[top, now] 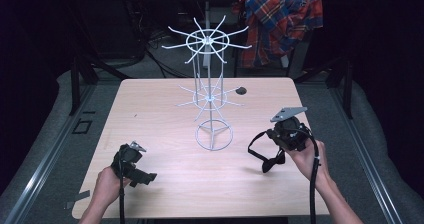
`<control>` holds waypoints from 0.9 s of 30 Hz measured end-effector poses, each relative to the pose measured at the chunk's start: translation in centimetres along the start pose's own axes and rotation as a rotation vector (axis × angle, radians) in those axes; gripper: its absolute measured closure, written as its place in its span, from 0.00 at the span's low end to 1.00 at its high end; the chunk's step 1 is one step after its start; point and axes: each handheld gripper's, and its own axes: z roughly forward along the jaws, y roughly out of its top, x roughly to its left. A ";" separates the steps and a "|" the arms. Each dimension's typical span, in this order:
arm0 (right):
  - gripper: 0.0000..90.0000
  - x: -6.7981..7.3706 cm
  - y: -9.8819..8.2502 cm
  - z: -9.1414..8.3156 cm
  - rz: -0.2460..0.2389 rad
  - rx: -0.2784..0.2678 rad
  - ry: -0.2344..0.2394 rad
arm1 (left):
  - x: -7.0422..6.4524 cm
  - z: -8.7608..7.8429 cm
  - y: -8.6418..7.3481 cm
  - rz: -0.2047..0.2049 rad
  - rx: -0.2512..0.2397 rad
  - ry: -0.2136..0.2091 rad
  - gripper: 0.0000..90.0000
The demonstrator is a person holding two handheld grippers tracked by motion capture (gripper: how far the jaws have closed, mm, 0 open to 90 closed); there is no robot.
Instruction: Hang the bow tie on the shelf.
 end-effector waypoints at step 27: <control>0.98 1.1 2.8 -0.6 -0.058 -0.060 0.005 | -0.2 0.2 0.1 0.009 0.009 0.001 0.00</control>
